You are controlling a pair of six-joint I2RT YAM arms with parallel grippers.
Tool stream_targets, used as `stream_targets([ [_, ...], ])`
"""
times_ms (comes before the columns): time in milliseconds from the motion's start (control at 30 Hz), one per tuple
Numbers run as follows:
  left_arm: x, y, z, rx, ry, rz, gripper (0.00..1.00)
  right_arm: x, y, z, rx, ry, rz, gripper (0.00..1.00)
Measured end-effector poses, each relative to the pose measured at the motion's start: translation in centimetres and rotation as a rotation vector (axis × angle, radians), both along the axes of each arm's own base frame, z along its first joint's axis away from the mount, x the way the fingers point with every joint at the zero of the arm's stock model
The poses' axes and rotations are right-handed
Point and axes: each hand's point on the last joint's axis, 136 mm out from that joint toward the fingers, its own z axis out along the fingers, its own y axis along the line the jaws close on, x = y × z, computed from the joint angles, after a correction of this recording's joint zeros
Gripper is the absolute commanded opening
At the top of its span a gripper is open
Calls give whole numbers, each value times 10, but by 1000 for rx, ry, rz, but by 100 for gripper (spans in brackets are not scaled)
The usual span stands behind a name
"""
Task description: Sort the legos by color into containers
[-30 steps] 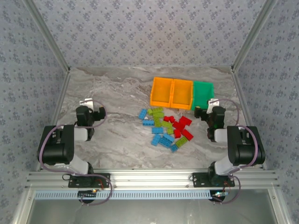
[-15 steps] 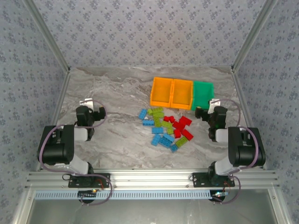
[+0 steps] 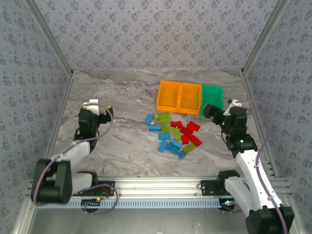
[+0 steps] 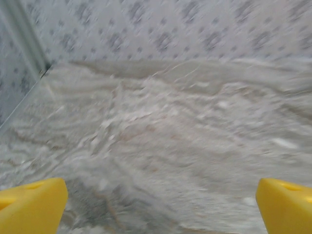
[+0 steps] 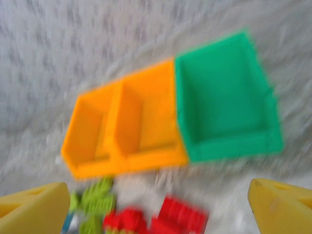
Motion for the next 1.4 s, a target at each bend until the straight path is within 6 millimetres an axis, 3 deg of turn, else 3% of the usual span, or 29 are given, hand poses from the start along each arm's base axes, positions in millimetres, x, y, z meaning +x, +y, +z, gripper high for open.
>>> stream_targets([
  [100, -24, -54, 41, -32, -52, -170, 99, -20, 38, -37, -16, 222, 117, 97],
  [167, -47, -93, 68, -50, -77, -309, 99, -32, 53, -65, -61, 361, 161, 96],
  [267, -95, -151, 111, -53, -93, -560, 99, -49, 56, -102, -136, 528, 176, 95],
  [333, -133, -181, 135, -31, -85, -728, 99, -58, 55, -120, -179, 608, 176, 87],
  [467, -199, -214, 156, 80, -30, -1001, 99, -65, 50, -139, -227, 681, 164, 75],
  [567, -224, -217, 144, 206, 40, -1115, 99, -69, 44, -148, -256, 702, 150, 71],
  [700, -235, -208, 105, 366, 132, -1178, 99, -67, 39, -159, -286, 716, 142, 66],
  [900, -247, -206, 45, 483, 228, -1283, 99, -56, 40, -170, -288, 717, 140, 74],
  [1033, -249, -205, 43, 508, 214, -1303, 99, -51, 48, -174, -264, 708, 162, 75],
  [1200, -247, -197, 31, 549, 216, -1280, 99, -44, 55, -176, -243, 691, 182, 64],
  [1400, -246, -189, 16, 589, 252, -1262, 99, -39, 55, -177, -218, 686, 177, 71],
])
